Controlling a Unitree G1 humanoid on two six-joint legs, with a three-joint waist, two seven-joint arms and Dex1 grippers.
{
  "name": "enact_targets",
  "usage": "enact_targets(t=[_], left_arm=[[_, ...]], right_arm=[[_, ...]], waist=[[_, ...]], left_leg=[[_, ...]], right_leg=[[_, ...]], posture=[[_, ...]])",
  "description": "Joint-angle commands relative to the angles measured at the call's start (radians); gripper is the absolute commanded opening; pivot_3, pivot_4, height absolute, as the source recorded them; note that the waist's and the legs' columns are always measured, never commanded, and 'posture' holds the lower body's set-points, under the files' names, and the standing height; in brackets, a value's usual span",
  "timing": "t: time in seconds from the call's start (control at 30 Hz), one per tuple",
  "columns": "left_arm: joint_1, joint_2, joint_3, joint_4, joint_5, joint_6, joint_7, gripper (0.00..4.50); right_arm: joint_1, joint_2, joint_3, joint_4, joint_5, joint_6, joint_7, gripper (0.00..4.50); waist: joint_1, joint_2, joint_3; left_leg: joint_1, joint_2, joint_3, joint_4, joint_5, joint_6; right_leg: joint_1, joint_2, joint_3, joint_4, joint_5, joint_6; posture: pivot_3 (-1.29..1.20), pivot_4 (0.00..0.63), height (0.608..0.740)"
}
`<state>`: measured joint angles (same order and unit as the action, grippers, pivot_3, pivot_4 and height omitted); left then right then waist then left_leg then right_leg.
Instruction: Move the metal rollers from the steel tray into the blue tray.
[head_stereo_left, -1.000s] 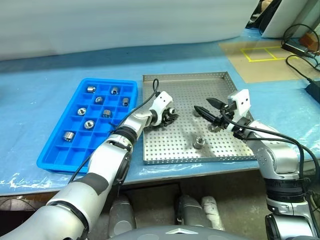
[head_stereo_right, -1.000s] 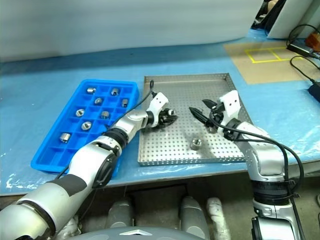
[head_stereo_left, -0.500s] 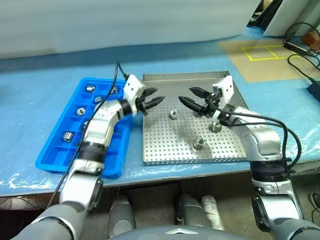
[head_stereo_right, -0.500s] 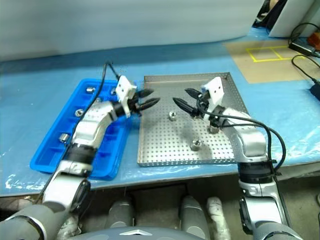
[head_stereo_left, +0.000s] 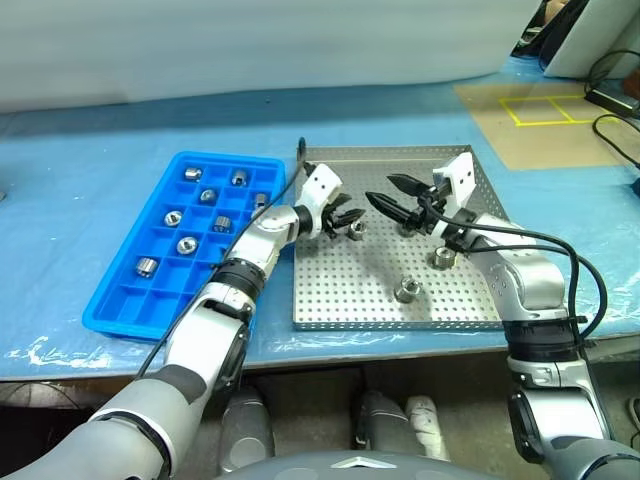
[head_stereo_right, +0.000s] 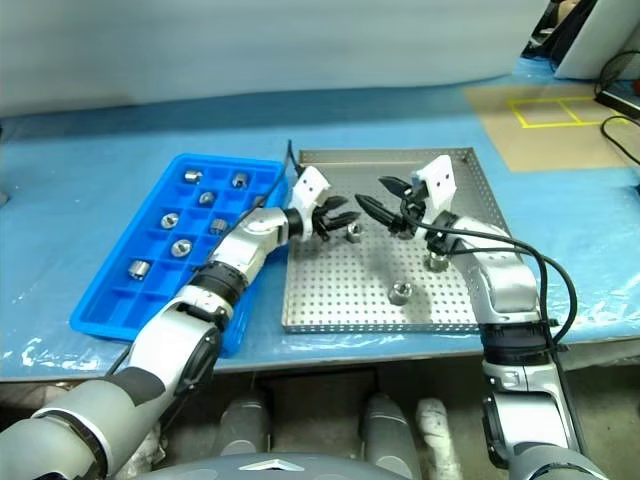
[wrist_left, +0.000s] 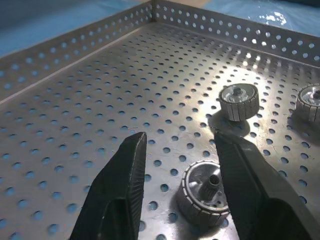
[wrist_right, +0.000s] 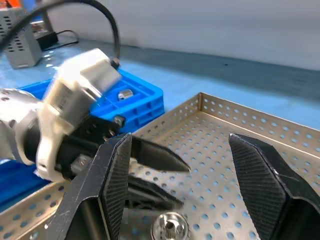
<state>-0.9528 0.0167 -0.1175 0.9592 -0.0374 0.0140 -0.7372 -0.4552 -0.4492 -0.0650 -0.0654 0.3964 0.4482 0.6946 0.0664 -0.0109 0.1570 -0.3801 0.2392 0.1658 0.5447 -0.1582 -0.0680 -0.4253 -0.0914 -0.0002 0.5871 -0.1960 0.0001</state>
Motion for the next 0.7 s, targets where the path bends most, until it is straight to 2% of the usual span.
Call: enact_targets(t=[0.03, 0.13, 0.4, 0.57, 0.7], left_arm=[[-0.048, -0.013, -0.002, 0.085, 0.02, -0.064, -0.006, 3.12], [-0.065, -0.02, -0.006, 0.135, 0.05, -0.086, 0.027, 4.16], [-0.082, -0.077, 0.004, 0.229, 0.08, -0.085, 0.078, 4.16], [-0.081, -0.088, 0.011, 0.285, 0.105, -0.081, 0.183, 4.16], [-0.079, -0.078, 0.023, 0.299, 0.108, -0.076, 0.207, 3.26]], right_arm=[[0.033, -0.018, -0.045, -0.092, 0.021, 0.013, -0.029, 3.23], [0.065, -0.029, -0.053, -0.128, 0.025, 0.023, -0.036, 3.23], [0.094, -0.038, -0.056, -0.14, 0.01, 0.028, -0.055, 3.23], [0.093, -0.05, -0.067, -0.139, 0.013, 0.032, -0.054, 3.23], [0.101, -0.057, -0.068, -0.138, 0.011, 0.032, -0.058, 3.23]], waist=[[-0.008, 0.0, 0.0], [-0.022, 0.0, 0.0], [-0.025, 0.0, 0.0], [-0.025, 0.0, 0.0], [-0.027, 0.0, 0.0]], left_leg=[[0.0, 0.0, 0.0, 0.0, 0.0, 0.0], [0.0, 0.0, 0.0, 0.0, -0.001, -0.001], [0.001, -0.001, 0.0, 0.002, -0.001, 0.001], [0.001, -0.001, 0.0, 0.002, -0.001, 0.001], [0.002, -0.001, 0.0, 0.002, -0.001, 0.002]], right_leg=[[0.0, 0.0, 0.0, 0.0, 0.0, 0.0], [0.0, 0.0, 0.0, 0.0, 0.0, 0.0], [0.001, -0.001, 0.002, -0.001, -0.001, -0.002], [0.001, -0.001, 0.002, -0.001, -0.001, -0.002], [0.002, 0.0, 0.002, -0.001, -0.001, -0.002]], posture=[[-0.22, 0.15, 0.74], [-0.24, 0.15, 0.74], [-0.26, 0.15, 0.74], [-0.26, 0.15, 0.74], [-0.26, 0.15, 0.74]])
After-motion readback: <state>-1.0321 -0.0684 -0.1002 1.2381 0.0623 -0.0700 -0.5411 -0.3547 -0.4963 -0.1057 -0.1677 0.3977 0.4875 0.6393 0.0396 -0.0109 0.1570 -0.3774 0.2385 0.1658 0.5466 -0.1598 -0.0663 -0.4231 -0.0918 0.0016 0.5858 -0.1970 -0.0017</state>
